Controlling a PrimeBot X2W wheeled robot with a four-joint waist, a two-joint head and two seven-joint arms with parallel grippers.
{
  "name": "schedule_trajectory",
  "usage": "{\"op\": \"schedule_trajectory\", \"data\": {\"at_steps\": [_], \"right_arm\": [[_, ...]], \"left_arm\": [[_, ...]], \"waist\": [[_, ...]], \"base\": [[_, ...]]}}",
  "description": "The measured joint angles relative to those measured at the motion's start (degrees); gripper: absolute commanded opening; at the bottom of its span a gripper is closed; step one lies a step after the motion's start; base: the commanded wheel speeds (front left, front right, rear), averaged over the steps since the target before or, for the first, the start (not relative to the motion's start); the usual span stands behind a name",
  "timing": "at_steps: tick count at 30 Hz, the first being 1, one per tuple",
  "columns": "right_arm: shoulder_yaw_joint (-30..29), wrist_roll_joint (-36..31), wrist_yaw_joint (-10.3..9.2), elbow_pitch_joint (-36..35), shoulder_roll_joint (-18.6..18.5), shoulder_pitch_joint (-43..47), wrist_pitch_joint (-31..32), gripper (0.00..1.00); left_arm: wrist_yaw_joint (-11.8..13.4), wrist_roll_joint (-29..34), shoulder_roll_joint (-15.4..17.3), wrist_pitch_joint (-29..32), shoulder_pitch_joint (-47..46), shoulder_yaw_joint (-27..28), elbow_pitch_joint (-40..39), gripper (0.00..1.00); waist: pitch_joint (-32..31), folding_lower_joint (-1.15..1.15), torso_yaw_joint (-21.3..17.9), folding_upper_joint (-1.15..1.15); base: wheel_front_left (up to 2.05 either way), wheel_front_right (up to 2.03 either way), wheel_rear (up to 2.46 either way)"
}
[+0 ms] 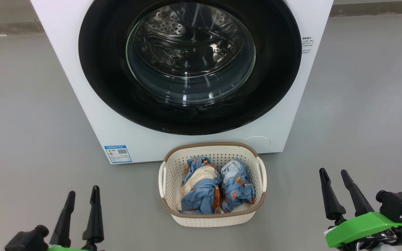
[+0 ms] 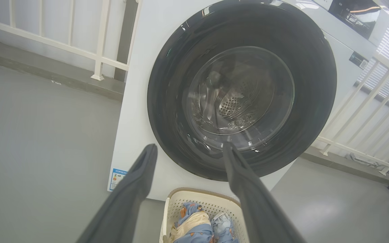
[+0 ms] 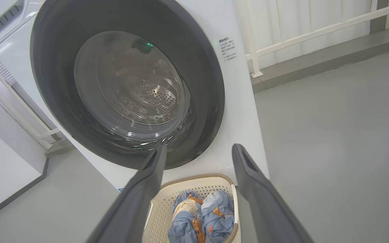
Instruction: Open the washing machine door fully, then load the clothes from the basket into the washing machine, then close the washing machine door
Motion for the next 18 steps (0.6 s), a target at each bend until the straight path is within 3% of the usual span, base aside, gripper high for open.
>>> {"op": "schedule_trajectory", "data": {"at_steps": [18], "right_arm": [[-1.71,-11.95,0.01,-0.45,0.91,0.01,-1.59,1.0]], "left_arm": [[-0.31,10.7,0.46,-2.54,-0.06,-0.33,-0.26,1.0]], "waist": [[0.16,0.0,0.04,0.0]], "base": [[0.0,0.0,0.0]]}}
